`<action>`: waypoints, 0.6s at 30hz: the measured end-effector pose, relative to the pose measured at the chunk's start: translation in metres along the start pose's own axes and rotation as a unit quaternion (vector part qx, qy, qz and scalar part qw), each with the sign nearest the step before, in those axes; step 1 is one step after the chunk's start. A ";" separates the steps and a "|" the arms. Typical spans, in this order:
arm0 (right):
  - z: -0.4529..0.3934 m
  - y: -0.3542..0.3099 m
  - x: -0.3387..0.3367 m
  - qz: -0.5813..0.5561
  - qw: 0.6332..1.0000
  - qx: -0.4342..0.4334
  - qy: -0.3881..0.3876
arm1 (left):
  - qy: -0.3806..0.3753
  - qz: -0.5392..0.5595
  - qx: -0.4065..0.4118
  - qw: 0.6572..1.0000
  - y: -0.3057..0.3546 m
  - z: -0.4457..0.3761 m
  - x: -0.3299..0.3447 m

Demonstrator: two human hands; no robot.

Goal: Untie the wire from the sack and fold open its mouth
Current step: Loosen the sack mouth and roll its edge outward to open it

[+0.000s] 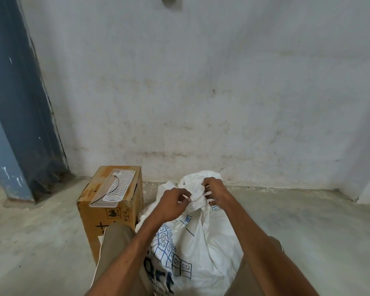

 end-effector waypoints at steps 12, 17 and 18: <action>-0.072 0.030 -0.008 -0.091 0.990 0.072 0.077 | -0.103 0.128 0.046 0.985 -0.007 -0.015 0.009; -0.066 0.006 -0.002 -0.094 0.989 0.049 0.101 | -0.065 0.106 -0.016 0.992 -0.024 -0.061 -0.005; -0.070 0.001 -0.005 -0.082 0.991 0.041 0.099 | -0.069 0.095 -0.024 0.993 -0.024 -0.072 -0.005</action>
Point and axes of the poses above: each hand's wrist, its own z-axis away from the middle knuckle, its own x-axis out of the palm, y = z × x, the point moved 3 cm from there along -z, towards the middle knuckle, and after that the axes turned 2 degrees about -y, right-handed, at the moved point
